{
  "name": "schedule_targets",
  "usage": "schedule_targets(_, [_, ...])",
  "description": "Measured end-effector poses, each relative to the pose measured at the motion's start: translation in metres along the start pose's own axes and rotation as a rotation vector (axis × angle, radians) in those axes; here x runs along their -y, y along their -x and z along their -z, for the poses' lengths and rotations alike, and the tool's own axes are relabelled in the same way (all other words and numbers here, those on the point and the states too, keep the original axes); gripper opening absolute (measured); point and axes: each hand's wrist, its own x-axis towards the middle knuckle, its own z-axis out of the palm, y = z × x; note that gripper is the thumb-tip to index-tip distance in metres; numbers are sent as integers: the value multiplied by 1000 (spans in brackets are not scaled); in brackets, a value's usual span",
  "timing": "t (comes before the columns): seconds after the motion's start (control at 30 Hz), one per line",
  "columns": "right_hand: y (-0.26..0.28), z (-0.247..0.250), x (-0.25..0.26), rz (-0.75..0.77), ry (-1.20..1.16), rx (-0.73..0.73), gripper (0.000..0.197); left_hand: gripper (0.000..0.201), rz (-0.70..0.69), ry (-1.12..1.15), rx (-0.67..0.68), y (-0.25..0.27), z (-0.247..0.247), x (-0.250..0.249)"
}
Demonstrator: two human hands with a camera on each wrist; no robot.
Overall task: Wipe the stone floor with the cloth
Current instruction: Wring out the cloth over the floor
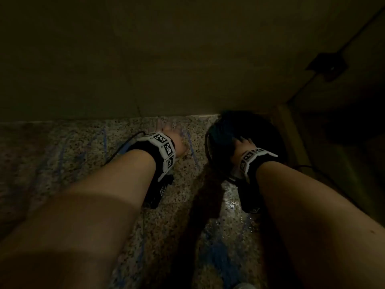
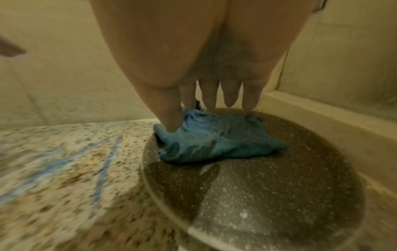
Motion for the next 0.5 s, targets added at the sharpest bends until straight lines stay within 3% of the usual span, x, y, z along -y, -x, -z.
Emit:
schedule_targets(0.23, [-20, -6, -7, -7, -84, -13, 74, 72, -7, -22, 79, -14, -5, -9])
schedule_targets(0.37, [-28, -15, -8, -19, -74, 55, 73, 72, 12, -36, 87, -21, -6, -13])
schedule_targets(0.5, [-32, -23, -12, -40, -3, 25, 59, 71, 42, -46, 79, -23, -5, -11])
